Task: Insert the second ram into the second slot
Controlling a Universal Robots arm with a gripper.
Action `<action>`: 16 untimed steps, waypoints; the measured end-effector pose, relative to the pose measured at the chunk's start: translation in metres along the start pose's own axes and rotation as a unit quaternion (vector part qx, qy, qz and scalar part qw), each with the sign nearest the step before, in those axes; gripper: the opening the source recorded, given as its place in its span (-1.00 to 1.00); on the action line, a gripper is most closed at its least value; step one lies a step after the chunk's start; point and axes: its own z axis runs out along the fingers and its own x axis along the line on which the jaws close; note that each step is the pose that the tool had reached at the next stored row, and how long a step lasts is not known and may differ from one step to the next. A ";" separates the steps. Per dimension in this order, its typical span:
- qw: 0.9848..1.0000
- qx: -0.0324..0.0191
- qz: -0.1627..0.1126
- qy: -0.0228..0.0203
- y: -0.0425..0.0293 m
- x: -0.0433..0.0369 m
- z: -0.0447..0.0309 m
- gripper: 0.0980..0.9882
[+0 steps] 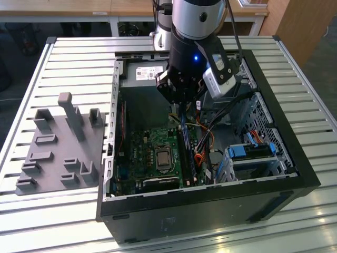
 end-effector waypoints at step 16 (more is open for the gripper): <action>1.000 0.000 0.003 0.003 -0.0003 -0.0002 0.0095 -0.91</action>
